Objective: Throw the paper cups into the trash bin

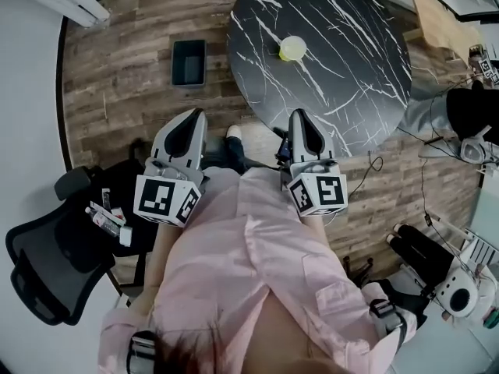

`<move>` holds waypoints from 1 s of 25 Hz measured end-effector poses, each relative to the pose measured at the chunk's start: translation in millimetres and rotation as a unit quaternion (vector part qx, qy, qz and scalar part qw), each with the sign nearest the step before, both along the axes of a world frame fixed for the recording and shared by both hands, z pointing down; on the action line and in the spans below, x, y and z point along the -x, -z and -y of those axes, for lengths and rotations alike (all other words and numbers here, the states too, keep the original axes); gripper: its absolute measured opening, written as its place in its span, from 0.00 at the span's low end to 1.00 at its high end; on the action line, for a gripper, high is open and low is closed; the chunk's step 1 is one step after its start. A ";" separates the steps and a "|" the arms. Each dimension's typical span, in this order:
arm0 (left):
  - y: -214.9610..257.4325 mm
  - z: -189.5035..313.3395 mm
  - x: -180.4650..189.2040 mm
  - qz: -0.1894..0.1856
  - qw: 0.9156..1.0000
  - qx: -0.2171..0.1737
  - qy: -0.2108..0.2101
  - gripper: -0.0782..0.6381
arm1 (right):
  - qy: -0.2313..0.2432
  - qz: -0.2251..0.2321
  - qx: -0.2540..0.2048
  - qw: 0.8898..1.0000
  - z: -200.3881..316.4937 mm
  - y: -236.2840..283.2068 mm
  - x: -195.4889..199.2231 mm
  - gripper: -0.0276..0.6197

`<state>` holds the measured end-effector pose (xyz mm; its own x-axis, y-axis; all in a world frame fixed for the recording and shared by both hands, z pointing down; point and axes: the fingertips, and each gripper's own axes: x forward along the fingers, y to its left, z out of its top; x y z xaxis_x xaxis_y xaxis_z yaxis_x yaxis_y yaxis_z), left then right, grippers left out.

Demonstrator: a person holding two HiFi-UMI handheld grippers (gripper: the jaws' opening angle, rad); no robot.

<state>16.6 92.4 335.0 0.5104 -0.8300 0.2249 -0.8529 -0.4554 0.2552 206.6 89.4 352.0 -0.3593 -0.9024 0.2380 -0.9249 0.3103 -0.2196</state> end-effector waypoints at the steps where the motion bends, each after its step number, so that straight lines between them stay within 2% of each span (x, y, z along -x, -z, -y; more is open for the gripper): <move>1: -0.2 1.1 -3.0 0.001 1.000 0.000 0.000 0.13 | 0.001 0.002 0.003 1.000 0.9 -2.2 -2.4 0.09; 12: 3.2 18.2 -23.4 0.007 1.000 0.007 -0.014 0.13 | 0.002 0.010 0.019 1.000 12.9 -11.8 -16.0 0.09; 19: 6.0 41.7 -32.9 0.012 0.999 0.008 -0.035 0.13 | -0.016 0.012 0.028 0.999 26.4 -10.5 -23.6 0.09; 25: 4.1 59.4 -23.6 0.023 0.998 0.005 -0.055 0.13 | -0.041 0.014 0.031 0.999 38.0 -10.7 -22.6 0.09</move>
<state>40.2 33.0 330.9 0.5876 -0.7668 0.2584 -0.8086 -0.5451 0.2214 229.2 51.4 362.7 -0.2924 -0.9127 0.2854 -0.9399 0.2192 -0.2618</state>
